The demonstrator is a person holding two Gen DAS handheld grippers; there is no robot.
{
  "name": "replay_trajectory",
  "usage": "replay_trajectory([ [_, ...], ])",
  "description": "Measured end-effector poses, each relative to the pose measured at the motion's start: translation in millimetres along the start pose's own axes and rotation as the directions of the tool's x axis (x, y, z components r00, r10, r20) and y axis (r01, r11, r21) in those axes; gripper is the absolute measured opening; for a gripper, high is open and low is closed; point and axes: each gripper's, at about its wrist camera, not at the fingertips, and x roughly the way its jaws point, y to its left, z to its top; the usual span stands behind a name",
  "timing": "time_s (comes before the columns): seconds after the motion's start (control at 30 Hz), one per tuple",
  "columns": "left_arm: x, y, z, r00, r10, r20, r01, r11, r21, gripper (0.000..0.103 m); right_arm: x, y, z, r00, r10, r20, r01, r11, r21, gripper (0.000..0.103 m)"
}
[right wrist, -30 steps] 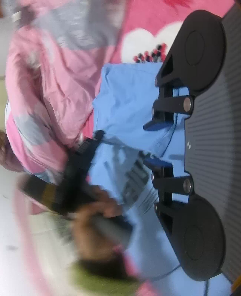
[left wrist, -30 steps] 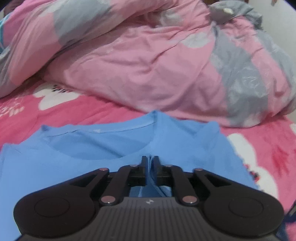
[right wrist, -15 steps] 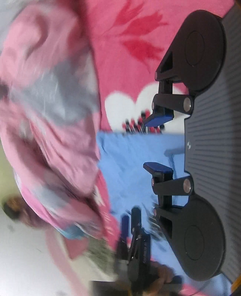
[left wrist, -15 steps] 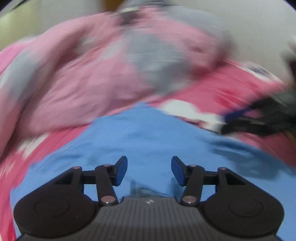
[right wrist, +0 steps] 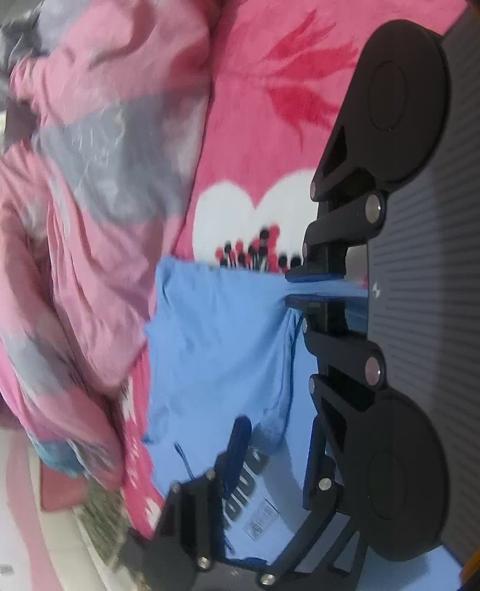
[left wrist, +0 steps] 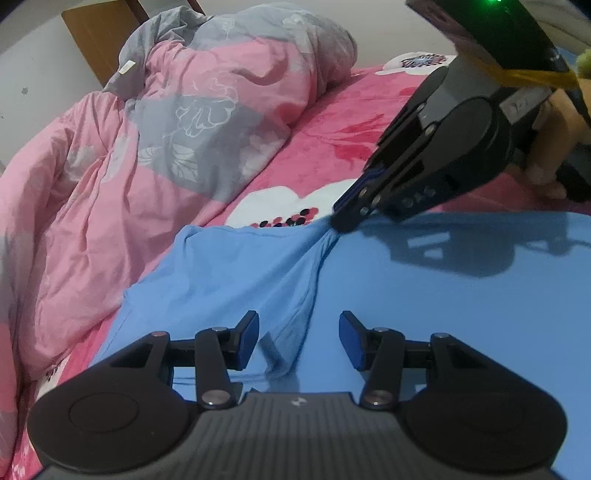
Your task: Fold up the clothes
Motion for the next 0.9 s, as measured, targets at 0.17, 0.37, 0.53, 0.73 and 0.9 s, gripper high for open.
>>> replay_trajectory([
  [0.17,3,1,-1,1.0,-0.017,-0.008,0.017,0.999,-0.027,0.023,2,-4,-2,1.0,-0.019,-0.016,0.019,1.0,0.009,0.005],
  [0.37,-4,-9,-6,1.0,0.013,0.02,-0.013,0.999,0.04,0.006,-11,-18,5,1.0,0.02,0.023,-0.023,0.993,0.12,0.007],
  [0.53,-17,-17,-10,0.998,-0.003,0.06,-0.005,0.99,0.138,0.006,-21,-19,10,0.998,0.01,0.065,-0.019,0.99,0.14,0.007],
  [0.73,-17,-18,-15,0.998,-0.051,0.044,0.042,0.982,0.182,0.008,-22,-16,10,0.993,0.014,0.115,-0.03,0.99,0.136,0.008],
  [0.9,-23,-2,-19,0.997,-0.07,0.016,0.068,0.988,0.141,0.032,-3,-1,5,0.996,0.071,0.063,-0.075,0.995,0.066,0.008],
])
